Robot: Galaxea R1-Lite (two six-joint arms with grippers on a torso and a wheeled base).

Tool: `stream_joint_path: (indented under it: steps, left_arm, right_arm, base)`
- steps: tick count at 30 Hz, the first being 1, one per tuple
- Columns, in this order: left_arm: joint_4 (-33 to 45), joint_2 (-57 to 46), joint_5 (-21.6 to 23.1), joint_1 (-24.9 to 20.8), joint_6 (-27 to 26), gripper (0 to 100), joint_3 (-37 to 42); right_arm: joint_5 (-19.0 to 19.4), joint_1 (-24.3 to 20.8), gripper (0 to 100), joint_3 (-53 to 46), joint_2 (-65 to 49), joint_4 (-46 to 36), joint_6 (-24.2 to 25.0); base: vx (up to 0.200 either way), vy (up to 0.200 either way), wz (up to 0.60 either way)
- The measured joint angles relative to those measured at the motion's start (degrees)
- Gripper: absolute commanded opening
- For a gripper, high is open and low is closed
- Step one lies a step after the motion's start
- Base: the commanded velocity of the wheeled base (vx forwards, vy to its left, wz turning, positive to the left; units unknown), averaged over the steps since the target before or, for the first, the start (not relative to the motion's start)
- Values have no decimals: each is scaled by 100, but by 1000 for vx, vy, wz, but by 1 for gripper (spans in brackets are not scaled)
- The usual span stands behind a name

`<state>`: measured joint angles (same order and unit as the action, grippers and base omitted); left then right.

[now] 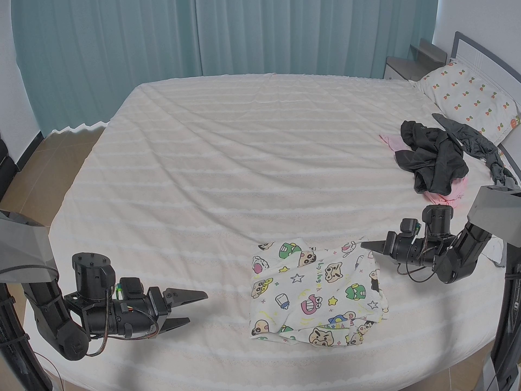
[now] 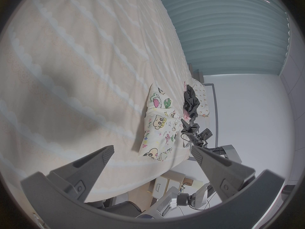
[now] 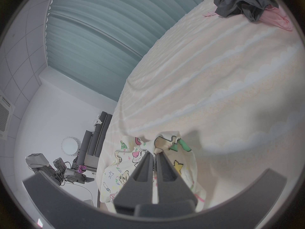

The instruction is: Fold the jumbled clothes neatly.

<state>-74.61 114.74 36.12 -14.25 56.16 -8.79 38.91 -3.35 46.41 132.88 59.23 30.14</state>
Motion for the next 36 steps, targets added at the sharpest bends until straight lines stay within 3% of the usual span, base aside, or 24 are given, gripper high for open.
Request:
stream_joint_path:
  steps: [1, 7, 12, 16, 19, 31, 36]
  left_arm:
    - [0, 0, -5, 0, -2, 100, 0]
    - [-13, 0, -372, -18, -2, 100, -11]
    - [-222, 12, -939, -157, -5, 100, -79]
    - [-393, 84, -1502, -443, -74, 100, -424]
    - [-351, 202, -1627, -595, -361, 100, -807]
    - [1451, 1129, -2007, -1056, -1462, 100, -2878]
    - [1738, 1584, -2143, -1212, -1710, 100, -3418]
  right_arm:
    - [-2, 13, 100, -2, 1, -9, 0]
    - [-13, 44, 100, -110, -38, -22, -2]
    - [-11, 105, 100, -407, -272, -6, -37]
    - [-10, 178, 100, -816, -507, -33, -285]
    - [-10, 223, 100, -1014, -601, -77, -523]
    - [-13, 262, 100, -1423, -636, -364, -956]
    - [-22, 258, 100, -1454, -612, -483, -1030]
  base:
    - [0, 0, 0]
    - [0, 0, 0]
    - [0, 0, 0]
    - [0, 0, 0]
    - [0, 0, 0]
    - [0, 0, 0]
    - [0, 0, 0]
